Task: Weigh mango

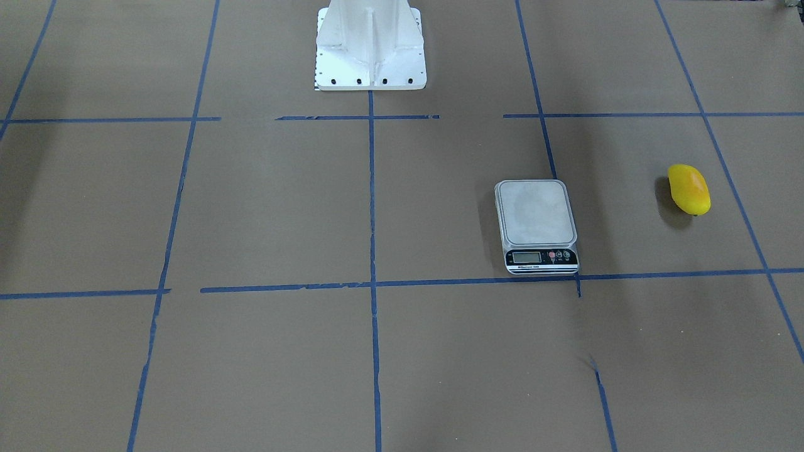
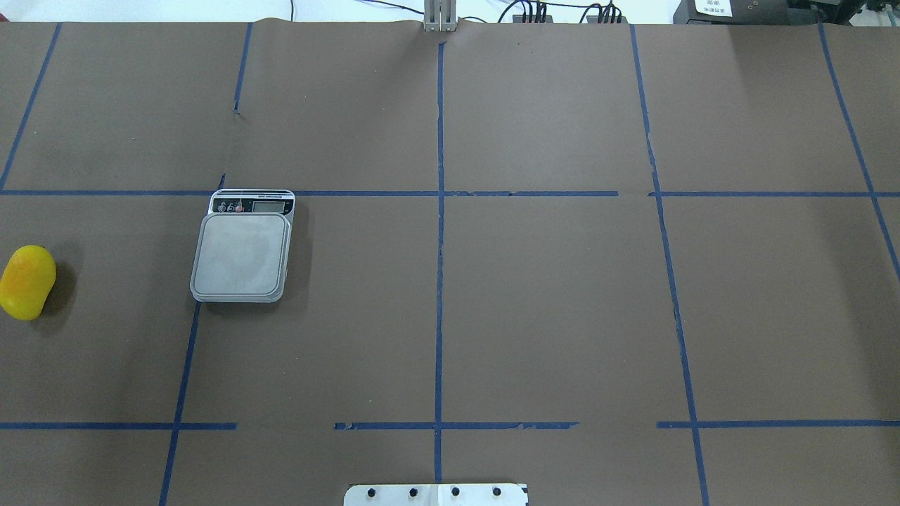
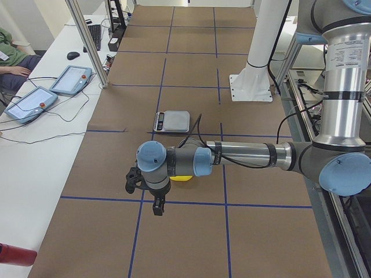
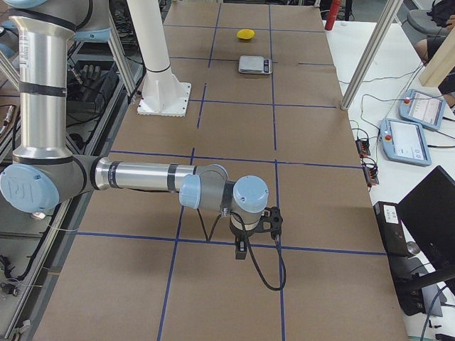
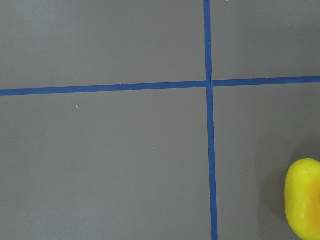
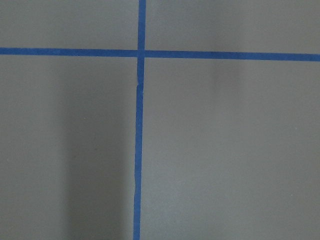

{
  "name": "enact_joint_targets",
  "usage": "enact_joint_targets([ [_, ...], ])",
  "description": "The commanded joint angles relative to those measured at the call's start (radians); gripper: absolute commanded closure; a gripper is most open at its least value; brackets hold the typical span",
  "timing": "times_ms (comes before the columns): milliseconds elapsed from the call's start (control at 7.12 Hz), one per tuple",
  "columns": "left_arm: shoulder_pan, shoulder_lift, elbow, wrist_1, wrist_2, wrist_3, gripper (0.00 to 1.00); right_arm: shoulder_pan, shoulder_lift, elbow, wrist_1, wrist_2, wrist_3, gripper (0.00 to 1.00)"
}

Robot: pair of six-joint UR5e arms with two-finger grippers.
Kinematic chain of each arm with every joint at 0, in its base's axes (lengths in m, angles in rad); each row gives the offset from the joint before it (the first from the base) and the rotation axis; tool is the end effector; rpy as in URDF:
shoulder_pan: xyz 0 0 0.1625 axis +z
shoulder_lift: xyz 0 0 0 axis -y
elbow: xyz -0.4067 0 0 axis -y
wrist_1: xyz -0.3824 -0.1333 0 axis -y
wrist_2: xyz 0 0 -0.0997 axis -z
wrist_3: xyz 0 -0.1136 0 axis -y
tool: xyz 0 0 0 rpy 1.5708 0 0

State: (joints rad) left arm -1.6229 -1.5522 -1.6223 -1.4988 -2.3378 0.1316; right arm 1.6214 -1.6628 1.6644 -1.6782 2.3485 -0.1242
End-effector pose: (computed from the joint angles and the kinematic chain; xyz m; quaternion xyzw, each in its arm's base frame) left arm -0.0789 -0.4676 0.6422 0.0163 0.3742 0.0295 0.9267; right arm 0.0756 -0.4324 0.6579 -0.0157 -0.3814 -0.0140 0.9242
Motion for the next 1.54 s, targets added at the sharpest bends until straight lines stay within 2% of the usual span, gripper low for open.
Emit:
enact_joint_targets([
  [0, 0.001, -0.008, -0.016, 0.0, -0.002, 0.005, 0.0, 0.0, 0.0, 0.0, 0.0, 0.0, 0.0, 0.0],
  [281, 0.02, -0.075, -0.016, -0.006, -0.002, -0.007, 0.0, 0.0, 0.0, 0.0, 0.002, 0.0, 0.0, 0.0],
  [421, 0.079, -0.074, -0.045, -0.059, -0.011, -0.079, 0.0, 0.0, 0.0, 0.0, 0.0, 0.0, 0.0, 0.0],
  [561, 0.191, -0.069, -0.047, -0.171, -0.009, -0.272, 0.0, 0.0, 0.0, 0.0, 0.0, 0.0, 0.0, 0.0],
  [702, 0.252, -0.027, -0.045, -0.325, -0.002, -0.42, 0.0, 0.0, 0.0, 0.0, 0.002, 0.0, 0.0, 0.0],
  [982, 0.355, 0.035, -0.001, -0.514, 0.04, -0.571, 0.0, 0.0, 0.0, 0.0, 0.0, 0.0, 0.0, 0.0],
  [1123, 0.397, 0.04, 0.024, -0.562, 0.041, -0.627, 0.0, 0.0, 0.0, 0.0, 0.002, 0.0, 0.0, 0.0],
  [1404, 0.443, 0.063, 0.028, -0.566, 0.041, -0.642, 0.0, 0.0, 0.0, 0.0, 0.0, 0.0, 0.0, 0.0],
])
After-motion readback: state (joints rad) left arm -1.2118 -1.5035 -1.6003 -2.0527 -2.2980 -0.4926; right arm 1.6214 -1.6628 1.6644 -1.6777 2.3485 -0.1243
